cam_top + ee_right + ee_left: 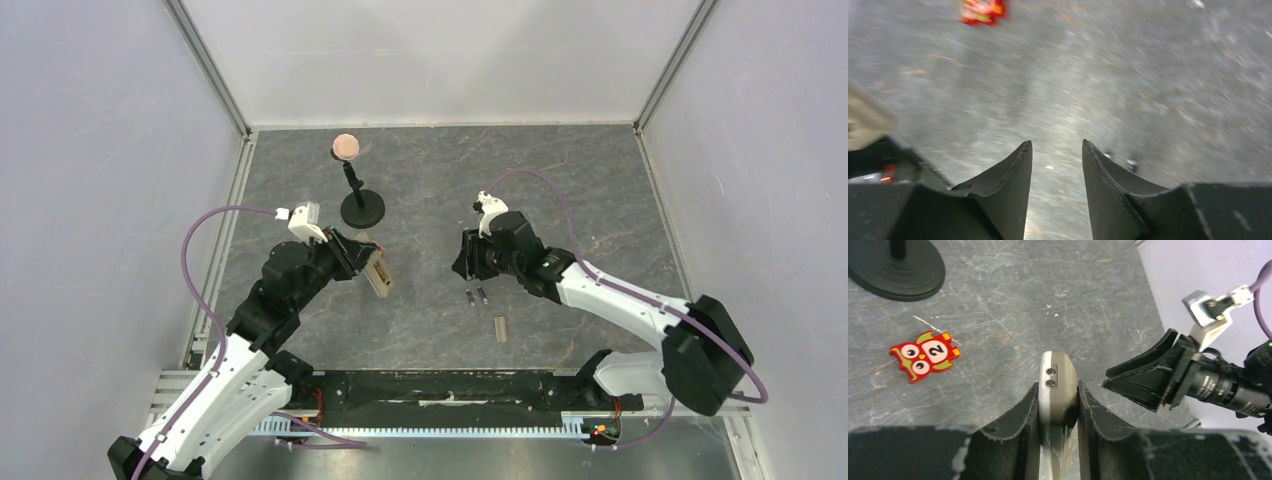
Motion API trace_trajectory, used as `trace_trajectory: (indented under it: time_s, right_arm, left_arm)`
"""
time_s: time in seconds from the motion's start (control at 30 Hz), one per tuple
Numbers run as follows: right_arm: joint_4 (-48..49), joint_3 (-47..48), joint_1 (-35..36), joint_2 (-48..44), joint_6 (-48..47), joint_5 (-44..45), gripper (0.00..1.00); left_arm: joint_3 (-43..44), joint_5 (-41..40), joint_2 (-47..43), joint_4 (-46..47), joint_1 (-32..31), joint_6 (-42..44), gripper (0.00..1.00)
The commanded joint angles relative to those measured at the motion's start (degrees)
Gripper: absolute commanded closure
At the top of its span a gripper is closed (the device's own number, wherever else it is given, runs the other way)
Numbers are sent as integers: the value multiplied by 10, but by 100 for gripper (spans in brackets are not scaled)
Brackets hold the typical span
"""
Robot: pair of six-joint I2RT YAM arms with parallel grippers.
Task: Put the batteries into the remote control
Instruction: Pick up the battery from the center of the board.
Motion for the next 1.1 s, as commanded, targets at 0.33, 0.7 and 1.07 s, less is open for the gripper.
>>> trace_trajectory:
  time_s: [0.33, 0.7, 1.07]
  right_arm:
    - [-141, 24, 14, 119, -82, 209, 58]
    - [-154, 48, 32, 159, -118, 174, 61]
    - [-183, 61, 40, 195, -78, 202, 84]
  left_arm:
    - [9, -34, -12, -20, 1, 27, 98]
    - [1, -36, -5, -8, 1, 26, 98]
    - [-4, -42, -7, -6, 2, 27, 98]
